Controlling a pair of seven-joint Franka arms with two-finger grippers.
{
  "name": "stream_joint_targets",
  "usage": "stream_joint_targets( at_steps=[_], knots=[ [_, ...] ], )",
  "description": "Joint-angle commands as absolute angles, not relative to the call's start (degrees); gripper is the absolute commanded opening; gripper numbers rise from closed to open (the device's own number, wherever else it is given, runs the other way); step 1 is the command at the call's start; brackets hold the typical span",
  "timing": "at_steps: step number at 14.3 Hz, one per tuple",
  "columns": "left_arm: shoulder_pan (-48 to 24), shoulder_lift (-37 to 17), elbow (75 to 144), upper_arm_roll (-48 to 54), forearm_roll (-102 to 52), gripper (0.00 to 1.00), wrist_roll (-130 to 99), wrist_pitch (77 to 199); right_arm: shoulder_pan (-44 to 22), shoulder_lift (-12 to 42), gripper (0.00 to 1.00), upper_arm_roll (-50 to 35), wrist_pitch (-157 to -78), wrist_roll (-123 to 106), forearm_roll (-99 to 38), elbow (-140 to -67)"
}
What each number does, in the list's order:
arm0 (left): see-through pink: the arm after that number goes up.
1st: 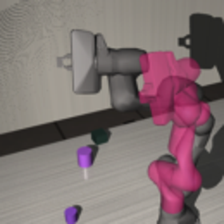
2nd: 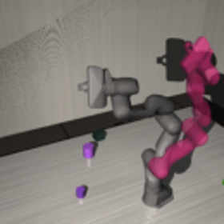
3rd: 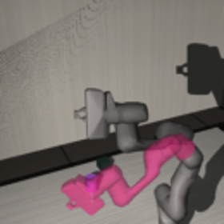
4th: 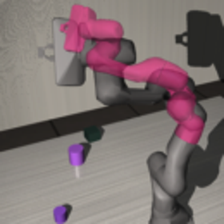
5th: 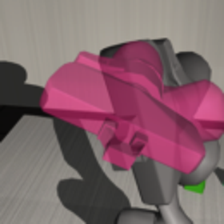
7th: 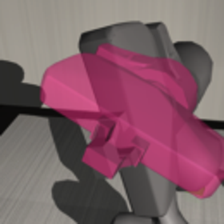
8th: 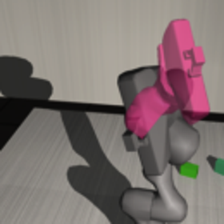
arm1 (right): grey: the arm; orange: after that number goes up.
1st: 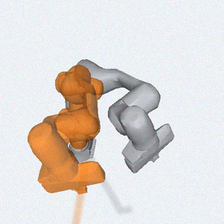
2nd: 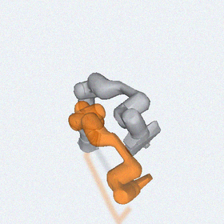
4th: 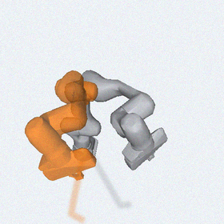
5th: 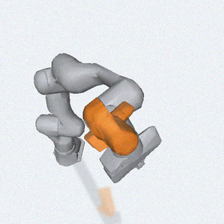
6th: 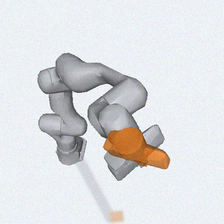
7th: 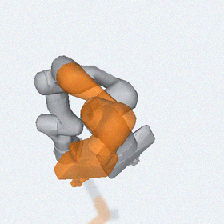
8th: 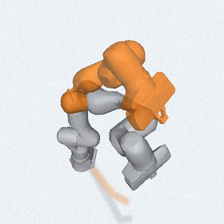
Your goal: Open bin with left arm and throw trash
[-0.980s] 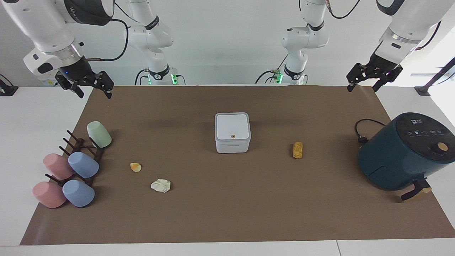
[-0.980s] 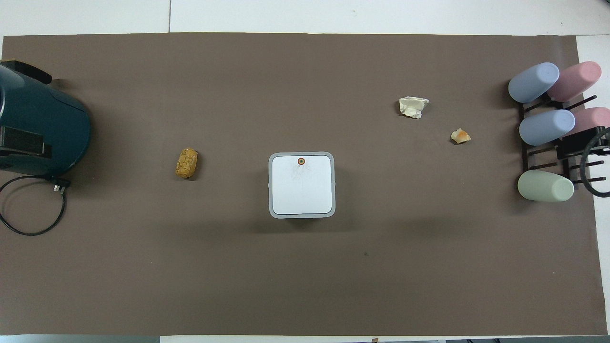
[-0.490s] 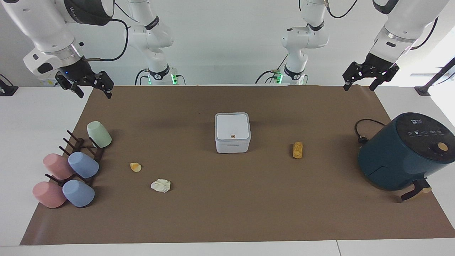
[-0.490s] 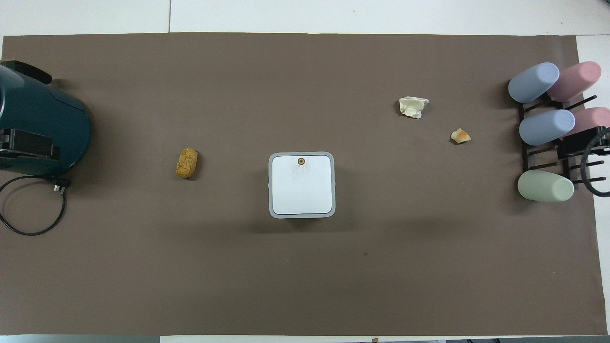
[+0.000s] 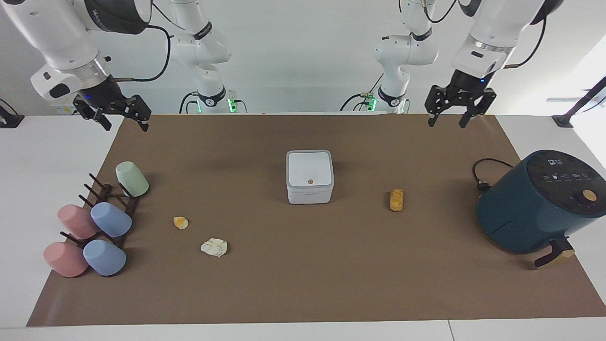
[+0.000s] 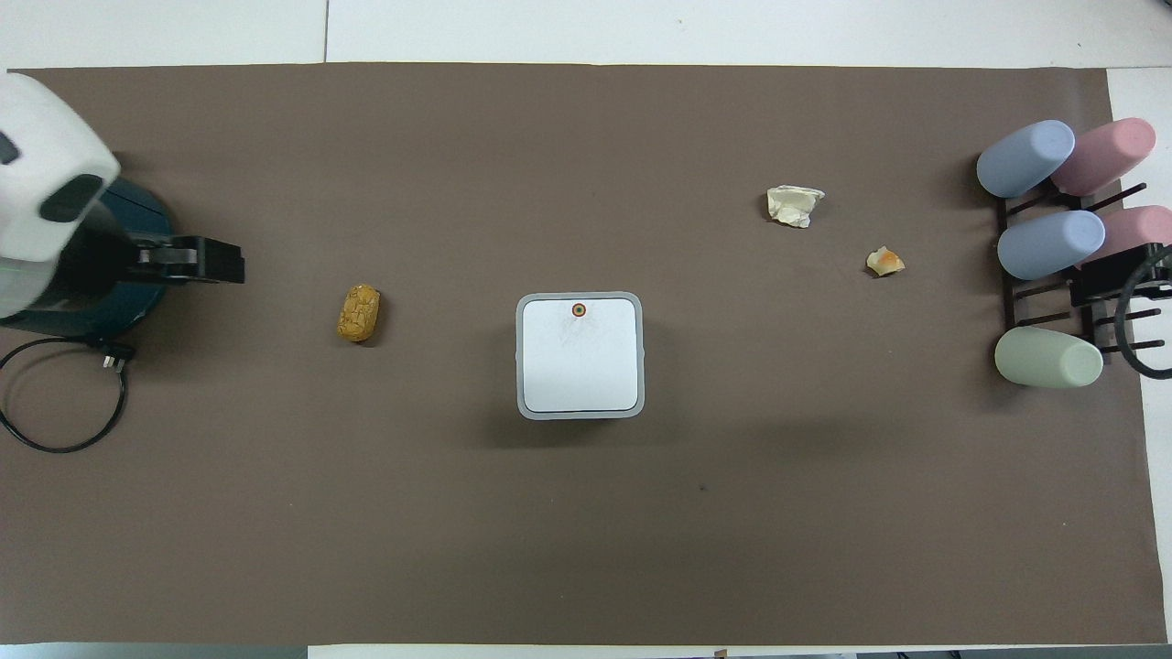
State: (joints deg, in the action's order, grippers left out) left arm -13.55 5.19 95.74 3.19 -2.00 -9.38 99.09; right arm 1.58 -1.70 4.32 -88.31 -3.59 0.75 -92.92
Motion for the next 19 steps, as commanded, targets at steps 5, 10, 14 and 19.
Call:
stream_joint_targets(
  at_steps=[5, 10, 14, 19],
  knots=[
    [-27.0, 3.2, 106.8, 2.6, -2.3, 0.0, -14.7, 121.1, -3.3, 1.7, 1.0, 4.1, -96.7, -4.5, -1.1, -93.7],
    [-33.1, -3.9, 107.4, 2.6, -2.2, 0.0, -18.3, 132.2, -6.5, 9.0, 1.0, 4.0, -107.4, -4.7, -1.0, -93.3],
    [-36.6, -10.2, 107.4, 2.6, -2.3, 0.0, -21.0, 139.6, -6.8, 14.0, 1.0, 2.5, -117.6, -4.9, -1.2, -93.4],
    [-37.3, -12.0, 109.5, 2.5, -2.2, 0.0, -20.6, 140.6, -6.9, 17.4, 1.0, 0.5, -128.2, -6.1, -4.3, -97.5]
  ],
)
